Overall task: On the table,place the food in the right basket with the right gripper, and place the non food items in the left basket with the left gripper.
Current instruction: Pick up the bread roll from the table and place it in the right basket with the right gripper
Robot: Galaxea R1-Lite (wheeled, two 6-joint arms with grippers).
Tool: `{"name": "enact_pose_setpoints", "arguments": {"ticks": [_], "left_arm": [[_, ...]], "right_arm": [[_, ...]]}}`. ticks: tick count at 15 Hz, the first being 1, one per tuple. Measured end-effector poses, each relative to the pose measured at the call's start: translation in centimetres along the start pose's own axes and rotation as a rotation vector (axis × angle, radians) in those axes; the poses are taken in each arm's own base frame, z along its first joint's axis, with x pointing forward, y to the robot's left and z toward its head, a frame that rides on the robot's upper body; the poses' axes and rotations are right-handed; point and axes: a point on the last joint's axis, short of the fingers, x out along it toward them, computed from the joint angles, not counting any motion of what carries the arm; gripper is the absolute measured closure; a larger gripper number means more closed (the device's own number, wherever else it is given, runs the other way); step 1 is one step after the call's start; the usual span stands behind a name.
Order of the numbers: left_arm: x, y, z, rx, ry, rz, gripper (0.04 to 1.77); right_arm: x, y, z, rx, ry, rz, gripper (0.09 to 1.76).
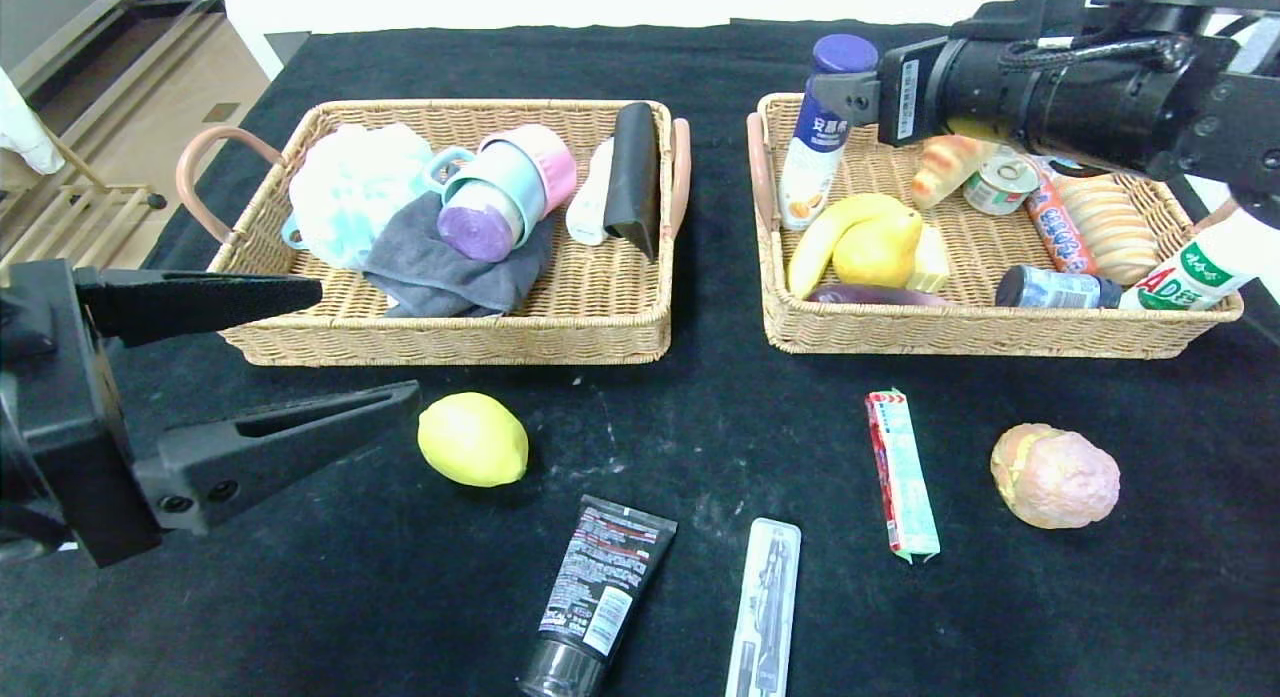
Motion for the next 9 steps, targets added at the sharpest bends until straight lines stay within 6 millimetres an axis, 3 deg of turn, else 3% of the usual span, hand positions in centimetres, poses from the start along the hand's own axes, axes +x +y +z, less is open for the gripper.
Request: {"name": "enact_pose_setpoints", "arguments": {"ticks": [9], "left_arm": [[-0.1, 0.0, 0.0, 0.004, 0.001, 0.014, 0.09]], "right_arm": [[-7.2, 0.1, -1.0, 0.002, 0.196, -0.021, 0.15]]}}
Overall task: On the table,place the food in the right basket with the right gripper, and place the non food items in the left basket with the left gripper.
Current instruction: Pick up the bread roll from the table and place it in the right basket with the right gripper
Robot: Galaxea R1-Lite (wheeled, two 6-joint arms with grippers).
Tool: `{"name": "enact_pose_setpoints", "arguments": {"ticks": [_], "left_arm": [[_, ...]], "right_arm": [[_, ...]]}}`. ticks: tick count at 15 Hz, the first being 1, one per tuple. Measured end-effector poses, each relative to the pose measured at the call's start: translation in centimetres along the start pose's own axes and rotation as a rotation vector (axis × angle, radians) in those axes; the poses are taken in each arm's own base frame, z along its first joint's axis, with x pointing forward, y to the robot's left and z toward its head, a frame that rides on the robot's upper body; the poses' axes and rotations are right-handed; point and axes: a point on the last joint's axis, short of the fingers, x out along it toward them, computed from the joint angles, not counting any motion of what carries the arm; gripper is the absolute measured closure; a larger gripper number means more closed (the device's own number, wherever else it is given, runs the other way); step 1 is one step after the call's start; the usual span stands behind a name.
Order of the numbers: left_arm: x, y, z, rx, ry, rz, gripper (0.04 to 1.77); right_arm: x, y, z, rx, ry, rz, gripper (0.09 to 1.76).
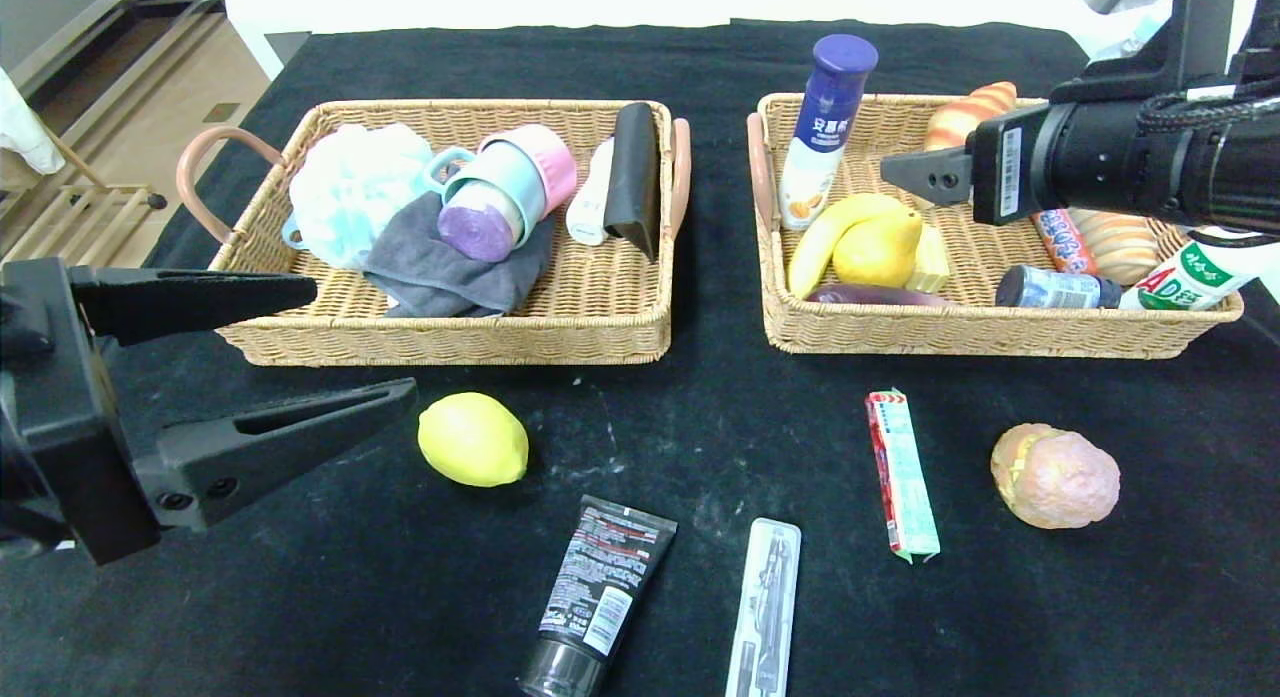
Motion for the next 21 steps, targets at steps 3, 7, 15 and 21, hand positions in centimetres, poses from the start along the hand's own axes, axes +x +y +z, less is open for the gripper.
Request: {"name": "enact_pose_setpoints", "arguments": {"ticks": [3, 7, 15, 21], "left_arm": [[0.0, 0.0, 0.0, 0.0, 0.0, -0.001, 0.09], [0.0, 0.0, 0.0, -0.001, 0.001, -0.002, 0.09], [0.0, -0.1, -0.1, -0.002, 0.005, -0.008, 0.09], [0.0, -0.1, -0.2, -0.002, 0.005, -0.01, 0.09]], "right_arm": [[-1.7, 0.4, -1.1, 0.039, 0.102, 0.019, 0.15], [-3.3, 0.3, -2.6, 0.094, 0.25, -0.019, 0.15], [-6.4, -1.2, -5.4, 0.266, 0.569, -0.151, 0.15], [-6.8, -1.7, -7.4, 0.352, 0.691, -0.223, 0.15]]}}
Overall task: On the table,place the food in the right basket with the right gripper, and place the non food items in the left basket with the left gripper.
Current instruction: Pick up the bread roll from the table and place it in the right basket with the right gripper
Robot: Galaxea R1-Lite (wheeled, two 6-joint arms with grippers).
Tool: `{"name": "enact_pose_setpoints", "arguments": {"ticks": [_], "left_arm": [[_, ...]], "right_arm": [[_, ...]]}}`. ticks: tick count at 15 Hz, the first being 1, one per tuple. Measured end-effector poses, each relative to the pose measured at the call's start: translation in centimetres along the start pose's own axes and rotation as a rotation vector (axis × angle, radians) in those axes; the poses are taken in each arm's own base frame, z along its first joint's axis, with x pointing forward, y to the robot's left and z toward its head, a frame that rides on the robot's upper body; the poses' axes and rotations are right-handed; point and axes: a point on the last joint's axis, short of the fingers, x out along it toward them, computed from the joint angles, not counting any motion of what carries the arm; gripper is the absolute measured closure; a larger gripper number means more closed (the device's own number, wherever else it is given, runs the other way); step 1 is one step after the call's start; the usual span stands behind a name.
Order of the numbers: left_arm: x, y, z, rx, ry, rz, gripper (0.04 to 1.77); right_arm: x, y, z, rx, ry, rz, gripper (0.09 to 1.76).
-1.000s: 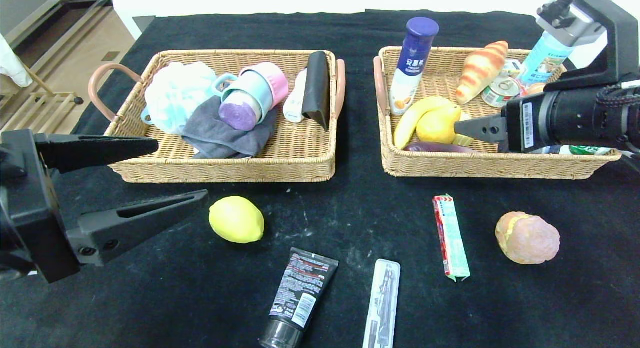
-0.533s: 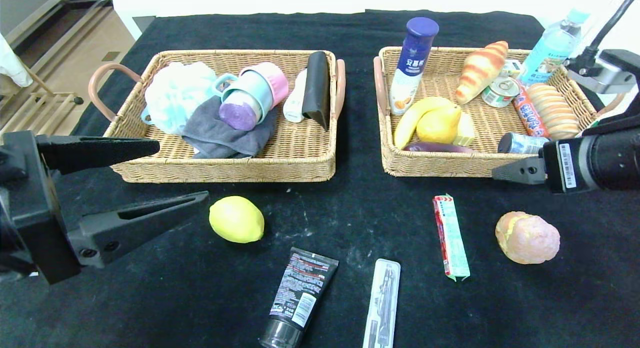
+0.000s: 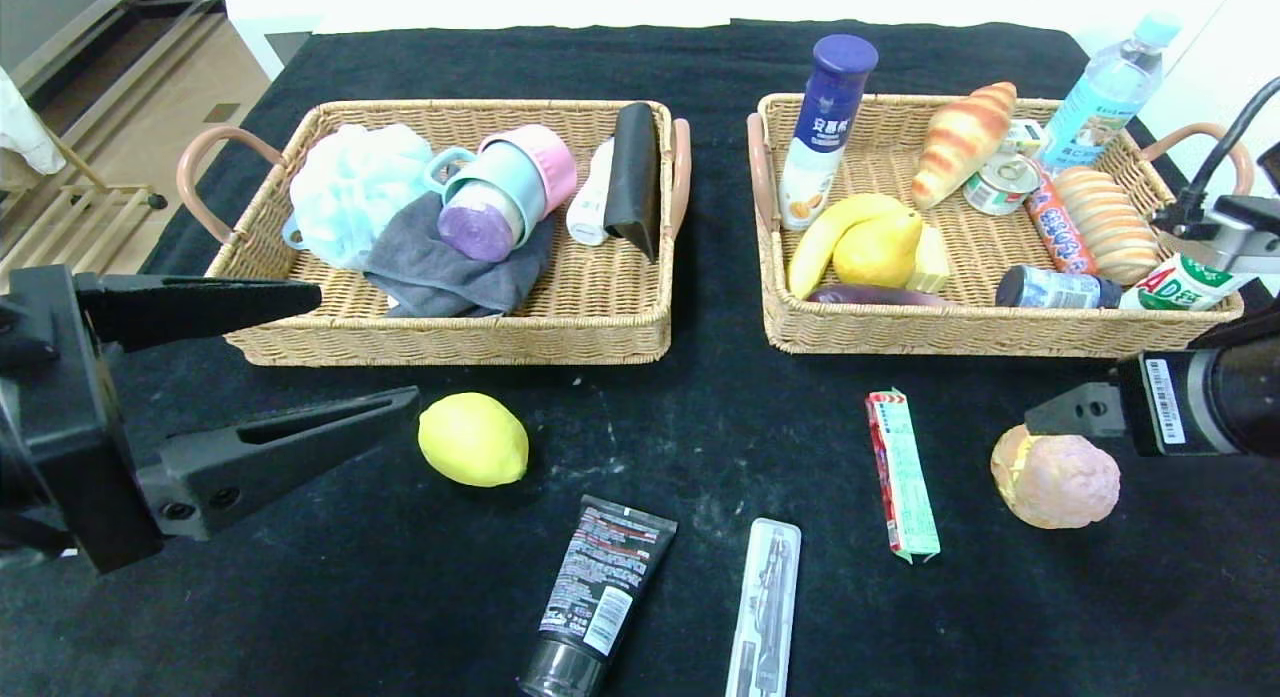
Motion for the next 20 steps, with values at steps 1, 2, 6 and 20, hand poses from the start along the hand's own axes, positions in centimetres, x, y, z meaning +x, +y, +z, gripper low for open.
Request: {"name": "enact_pose_setpoints", "arguments": {"ticks": [1, 2, 6, 20], "left_arm": [[0.0, 0.0, 0.0, 0.0, 0.001, 0.0, 0.09], [0.0, 0.0, 0.0, 0.0, 0.0, -0.001, 0.09], [0.0, 0.0, -0.1, 0.0, 0.004, -0.004, 0.09], [0.1, 0.0, -0.1, -0.002, 0.008, -0.008, 0.09]], "right_arm": [[0.3, 0.0, -0.2, 0.01, 0.013, -0.007, 0.15], [0.7, -0.1, -0.5, 0.019, 0.029, -0.017, 0.15], [2.7, -0.1, -1.1, 0.067, 0.05, -0.04, 0.14], [7.2, -1.1, -1.7, 0.139, 0.083, -0.018, 0.14]]}}
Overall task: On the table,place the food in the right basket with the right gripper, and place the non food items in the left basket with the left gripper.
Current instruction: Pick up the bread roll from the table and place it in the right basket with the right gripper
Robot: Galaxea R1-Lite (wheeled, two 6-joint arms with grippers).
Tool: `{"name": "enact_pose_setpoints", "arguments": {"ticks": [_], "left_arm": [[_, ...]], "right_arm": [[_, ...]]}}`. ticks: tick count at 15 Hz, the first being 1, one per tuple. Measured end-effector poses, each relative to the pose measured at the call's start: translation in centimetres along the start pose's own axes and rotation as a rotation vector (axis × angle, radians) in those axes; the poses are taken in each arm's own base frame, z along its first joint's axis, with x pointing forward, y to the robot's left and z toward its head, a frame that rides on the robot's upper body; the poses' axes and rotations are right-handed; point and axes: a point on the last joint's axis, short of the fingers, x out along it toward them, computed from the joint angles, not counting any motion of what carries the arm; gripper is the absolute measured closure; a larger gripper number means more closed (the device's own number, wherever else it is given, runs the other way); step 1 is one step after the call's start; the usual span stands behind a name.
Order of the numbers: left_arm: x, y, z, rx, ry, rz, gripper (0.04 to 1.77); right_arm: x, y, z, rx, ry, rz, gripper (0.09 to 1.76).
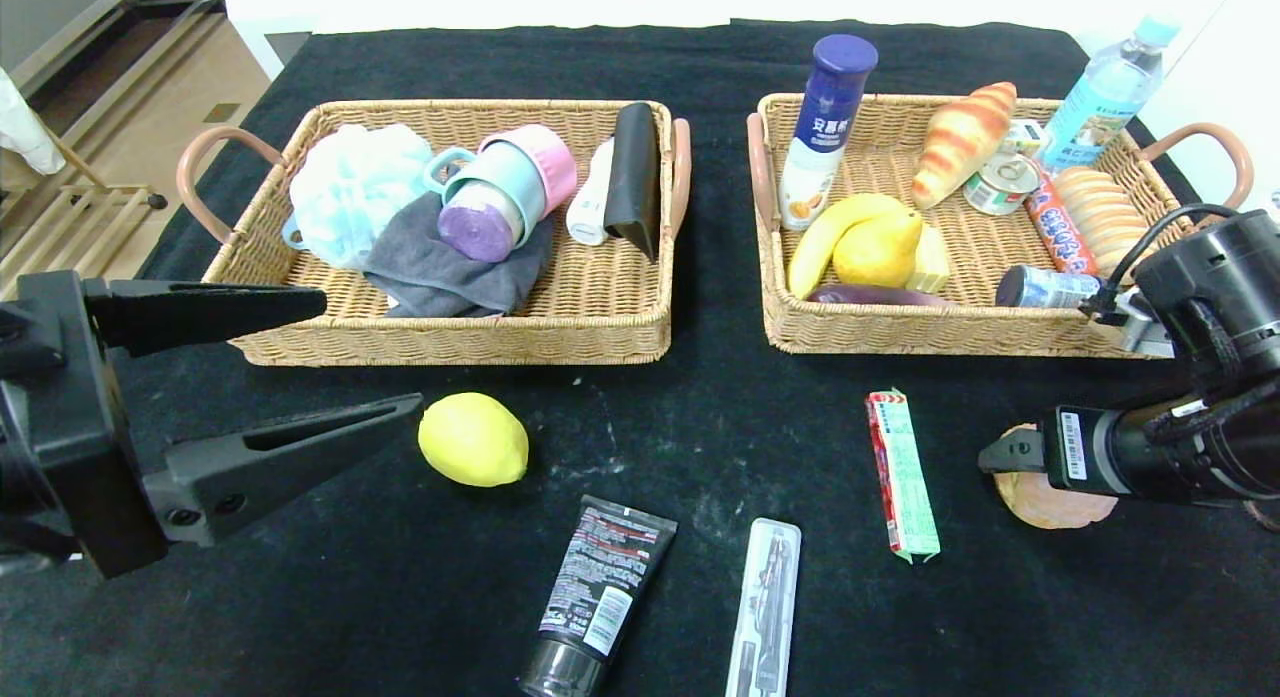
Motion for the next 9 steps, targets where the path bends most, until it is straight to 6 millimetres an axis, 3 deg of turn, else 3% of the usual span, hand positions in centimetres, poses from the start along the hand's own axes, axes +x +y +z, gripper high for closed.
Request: {"name": "enact_pose_setpoints", "arguments": {"ticks": [4, 9], "left_arm": [[0.0, -0.01, 0.01, 0.001, -0.001, -0.001, 0.09], [-0.01, -0.01, 0.01, 0.001, -0.001, 0.0, 0.09]], "right_arm": [[0.01, 0.05, -0.02, 0.0, 0.001, 0.002, 0.14], [-0.02, 0.1, -0.03, 0.0, 0.003, 0.007, 0.78]]}}
